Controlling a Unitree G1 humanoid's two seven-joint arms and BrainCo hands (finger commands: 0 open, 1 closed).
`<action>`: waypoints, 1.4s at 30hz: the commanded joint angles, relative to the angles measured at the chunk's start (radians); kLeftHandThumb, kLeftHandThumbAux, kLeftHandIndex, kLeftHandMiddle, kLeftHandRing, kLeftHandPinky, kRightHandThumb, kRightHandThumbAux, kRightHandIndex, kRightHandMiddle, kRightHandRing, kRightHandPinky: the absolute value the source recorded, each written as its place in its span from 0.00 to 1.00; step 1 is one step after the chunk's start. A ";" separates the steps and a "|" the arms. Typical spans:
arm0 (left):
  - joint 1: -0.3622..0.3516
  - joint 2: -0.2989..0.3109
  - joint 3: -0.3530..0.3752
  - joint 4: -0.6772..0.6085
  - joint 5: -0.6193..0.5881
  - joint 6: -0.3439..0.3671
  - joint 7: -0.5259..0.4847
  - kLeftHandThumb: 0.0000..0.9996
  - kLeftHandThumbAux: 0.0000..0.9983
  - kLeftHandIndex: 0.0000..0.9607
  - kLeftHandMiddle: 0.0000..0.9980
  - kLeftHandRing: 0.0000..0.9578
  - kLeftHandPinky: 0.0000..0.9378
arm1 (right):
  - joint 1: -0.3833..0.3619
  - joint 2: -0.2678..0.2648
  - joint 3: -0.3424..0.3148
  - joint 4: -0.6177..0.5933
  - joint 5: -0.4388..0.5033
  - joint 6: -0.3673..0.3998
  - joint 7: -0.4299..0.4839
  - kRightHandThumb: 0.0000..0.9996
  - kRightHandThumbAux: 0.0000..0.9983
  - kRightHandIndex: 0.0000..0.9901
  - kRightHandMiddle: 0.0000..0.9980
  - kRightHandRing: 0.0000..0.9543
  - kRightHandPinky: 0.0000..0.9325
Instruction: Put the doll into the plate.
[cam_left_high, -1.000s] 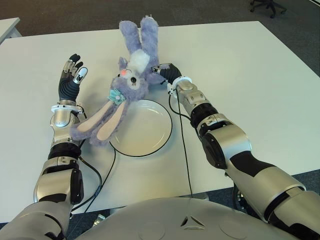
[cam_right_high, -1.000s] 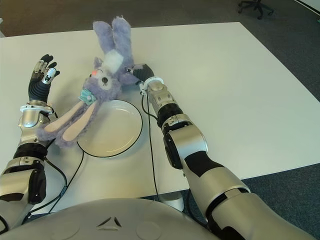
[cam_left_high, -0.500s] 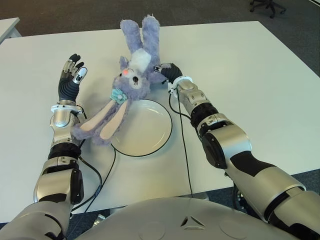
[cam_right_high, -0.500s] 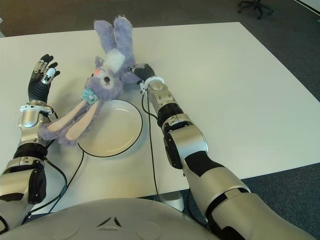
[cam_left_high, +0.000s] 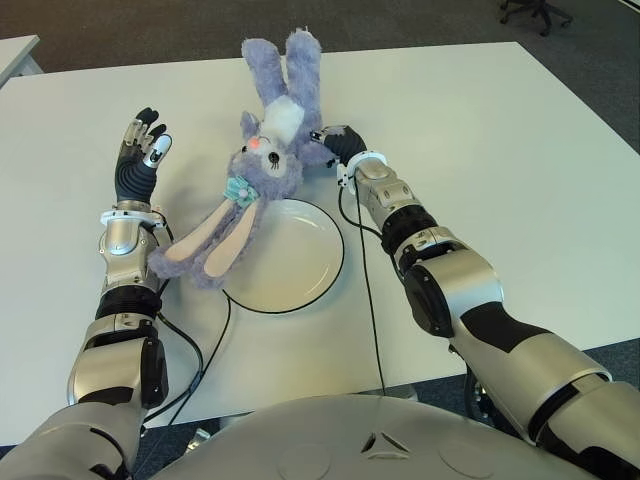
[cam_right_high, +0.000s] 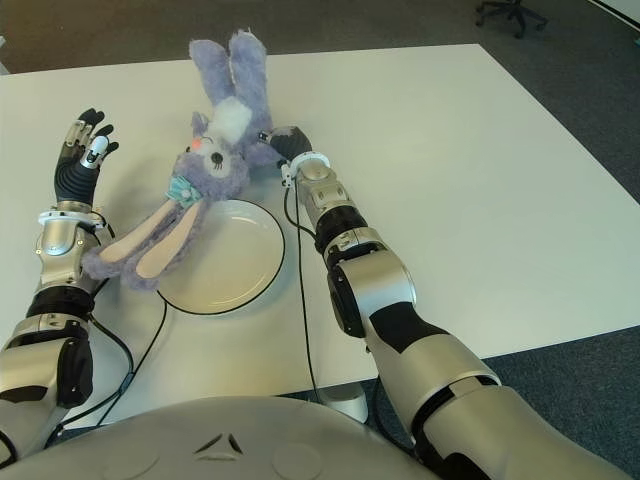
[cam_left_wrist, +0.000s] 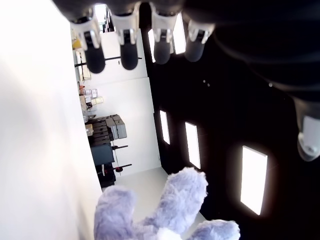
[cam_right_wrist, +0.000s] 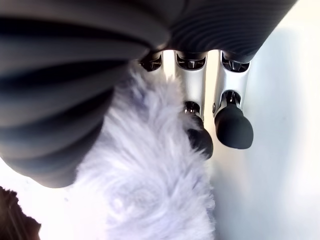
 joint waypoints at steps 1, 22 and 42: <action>0.106 -0.059 -0.015 0.076 0.008 0.004 -0.014 0.00 0.43 0.00 0.08 0.09 0.12 | 0.065 0.173 -0.009 0.009 0.011 0.005 -0.030 0.71 0.72 0.44 0.81 0.86 0.89; 0.109 -0.066 -0.014 0.068 0.008 0.003 -0.019 0.00 0.42 0.00 0.07 0.09 0.11 | 0.006 0.138 -0.042 0.015 0.025 -0.040 -0.050 0.71 0.72 0.44 0.81 0.87 0.90; 0.108 -0.072 -0.023 0.061 0.018 0.026 -0.003 0.00 0.42 0.00 0.07 0.08 0.13 | -0.031 0.129 -0.063 -0.002 0.019 -0.095 -0.041 0.70 0.72 0.44 0.82 0.89 0.91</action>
